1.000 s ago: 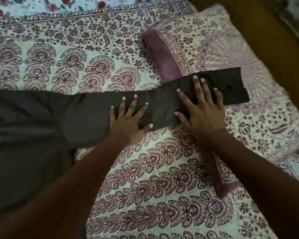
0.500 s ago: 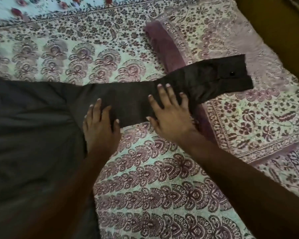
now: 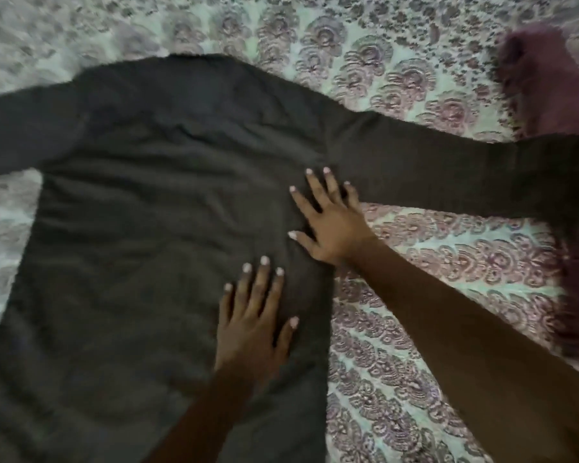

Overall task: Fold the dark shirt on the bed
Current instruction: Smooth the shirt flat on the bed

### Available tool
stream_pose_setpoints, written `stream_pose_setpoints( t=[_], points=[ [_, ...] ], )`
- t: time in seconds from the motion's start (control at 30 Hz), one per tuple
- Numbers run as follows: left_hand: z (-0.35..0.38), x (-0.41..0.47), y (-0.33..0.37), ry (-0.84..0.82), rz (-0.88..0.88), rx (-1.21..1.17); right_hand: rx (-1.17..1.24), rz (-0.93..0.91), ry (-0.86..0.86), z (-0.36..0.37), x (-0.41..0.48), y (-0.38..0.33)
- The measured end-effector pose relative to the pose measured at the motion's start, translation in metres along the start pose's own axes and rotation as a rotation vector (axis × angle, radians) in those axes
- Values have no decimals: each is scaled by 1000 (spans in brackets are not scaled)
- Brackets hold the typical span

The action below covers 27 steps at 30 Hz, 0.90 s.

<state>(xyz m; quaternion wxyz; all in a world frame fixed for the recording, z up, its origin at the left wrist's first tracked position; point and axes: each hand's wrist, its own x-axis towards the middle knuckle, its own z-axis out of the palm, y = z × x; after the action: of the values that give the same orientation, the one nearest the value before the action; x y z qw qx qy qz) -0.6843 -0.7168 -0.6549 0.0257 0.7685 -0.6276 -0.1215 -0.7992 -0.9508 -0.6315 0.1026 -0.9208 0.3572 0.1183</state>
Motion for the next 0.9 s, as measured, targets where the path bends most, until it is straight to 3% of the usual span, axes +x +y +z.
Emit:
stream_pose_setpoints(
  t=[0.13, 0.2, 0.3, 0.4, 0.7, 0.9],
  points=[
    [10, -64, -1, -60, 126, -52, -131, -271, 29, 19, -49, -35],
    [9, -75, -8, -44, 175, -91, -137, -292, 51, 26, -64, -43],
    [-3, -59, -34, 27, 73, -145, -76, -78, 159, 20, -46, -54],
    [-15, -37, -74, -1, 4, -90, 8, 122, 115, 20, -27, -83],
    [-6, -143, -139, -152, 316, -25, 72, 342, 80, 90, -193, -208],
    [-1, -199, -165, -174, 375, -4, 170, 494, 131, 92, -198, -249]
  ],
)
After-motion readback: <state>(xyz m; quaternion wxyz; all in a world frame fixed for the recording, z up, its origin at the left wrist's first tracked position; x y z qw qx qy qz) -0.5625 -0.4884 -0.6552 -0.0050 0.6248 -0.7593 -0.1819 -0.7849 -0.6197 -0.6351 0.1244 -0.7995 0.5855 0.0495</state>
